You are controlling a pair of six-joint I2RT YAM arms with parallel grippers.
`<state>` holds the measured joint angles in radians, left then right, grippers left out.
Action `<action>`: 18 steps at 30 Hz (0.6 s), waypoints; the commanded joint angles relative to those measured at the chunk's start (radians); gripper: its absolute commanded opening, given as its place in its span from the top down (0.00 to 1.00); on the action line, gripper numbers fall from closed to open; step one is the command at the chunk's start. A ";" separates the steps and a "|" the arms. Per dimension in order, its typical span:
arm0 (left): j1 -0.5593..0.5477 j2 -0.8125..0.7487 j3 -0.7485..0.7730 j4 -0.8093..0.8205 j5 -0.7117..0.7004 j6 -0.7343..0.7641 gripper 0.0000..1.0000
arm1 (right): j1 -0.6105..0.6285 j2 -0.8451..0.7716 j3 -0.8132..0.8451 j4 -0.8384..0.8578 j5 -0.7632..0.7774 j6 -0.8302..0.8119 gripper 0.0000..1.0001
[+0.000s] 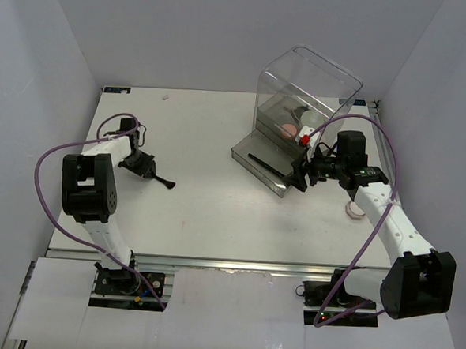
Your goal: Organize the makeup
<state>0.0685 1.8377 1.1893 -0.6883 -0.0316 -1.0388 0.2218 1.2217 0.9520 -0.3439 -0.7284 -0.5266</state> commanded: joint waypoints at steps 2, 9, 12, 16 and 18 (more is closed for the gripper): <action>-0.060 -0.039 -0.041 0.037 0.100 0.026 0.75 | -0.007 -0.007 0.001 0.008 -0.015 -0.001 0.31; -0.197 -0.070 -0.029 0.065 0.157 0.034 0.79 | -0.009 -0.011 0.001 0.008 -0.020 -0.001 0.31; -0.269 -0.100 0.003 0.091 0.174 0.044 0.81 | -0.009 -0.011 0.001 0.008 -0.020 -0.001 0.31; -0.383 -0.136 0.054 0.140 0.197 0.048 0.85 | -0.009 -0.011 0.001 0.009 -0.022 0.000 0.31; -0.429 -0.136 0.091 0.150 0.199 0.040 0.86 | -0.010 -0.011 -0.001 0.011 -0.020 0.000 0.31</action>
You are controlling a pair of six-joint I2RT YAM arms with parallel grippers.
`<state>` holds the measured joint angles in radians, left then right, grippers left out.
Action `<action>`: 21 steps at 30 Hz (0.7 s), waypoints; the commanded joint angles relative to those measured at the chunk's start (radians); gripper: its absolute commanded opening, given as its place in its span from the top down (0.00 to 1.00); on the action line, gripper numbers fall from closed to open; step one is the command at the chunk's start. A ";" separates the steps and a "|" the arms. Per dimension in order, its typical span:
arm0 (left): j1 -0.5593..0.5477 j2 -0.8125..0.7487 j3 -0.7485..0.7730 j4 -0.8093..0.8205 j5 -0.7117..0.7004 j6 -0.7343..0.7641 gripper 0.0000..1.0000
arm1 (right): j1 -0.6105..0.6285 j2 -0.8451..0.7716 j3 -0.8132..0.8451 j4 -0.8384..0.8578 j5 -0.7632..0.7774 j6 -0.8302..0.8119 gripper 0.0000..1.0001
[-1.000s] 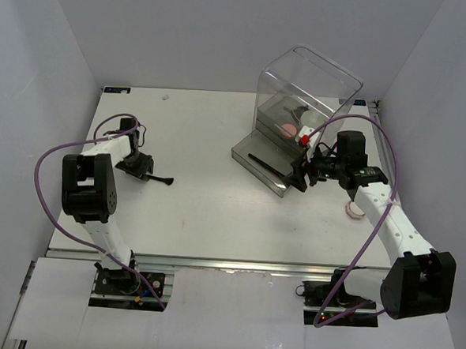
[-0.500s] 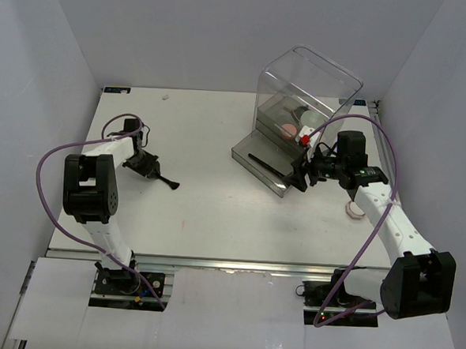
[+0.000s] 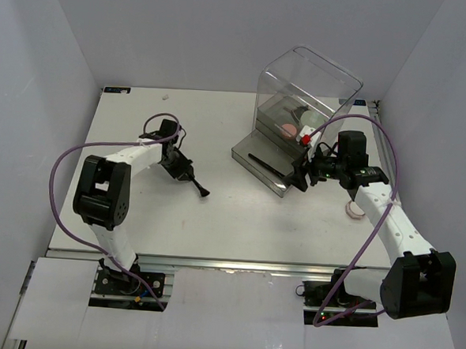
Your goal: Organize the makeup
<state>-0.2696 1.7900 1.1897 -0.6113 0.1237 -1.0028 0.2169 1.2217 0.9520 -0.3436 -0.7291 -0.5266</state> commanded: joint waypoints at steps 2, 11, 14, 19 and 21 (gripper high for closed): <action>-0.134 -0.070 0.127 0.083 0.051 -0.007 0.87 | -0.004 -0.009 -0.001 0.011 -0.018 0.000 0.31; -0.257 0.119 0.341 0.130 0.093 -0.086 0.89 | -0.043 -0.015 -0.005 0.012 -0.012 -0.009 0.31; -0.290 0.184 0.457 0.130 0.086 -0.118 0.88 | -0.065 -0.021 -0.009 0.015 -0.026 -0.007 0.31; -0.323 0.318 0.616 0.131 0.084 -0.190 0.75 | -0.096 -0.030 -0.015 0.020 -0.040 -0.004 0.31; -0.333 0.352 0.643 0.130 0.079 -0.198 0.65 | -0.103 -0.033 -0.016 0.021 -0.041 -0.003 0.31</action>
<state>-0.5832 2.1129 1.7467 -0.4875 0.1989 -1.1300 0.1292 1.2180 0.9464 -0.3406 -0.7386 -0.5285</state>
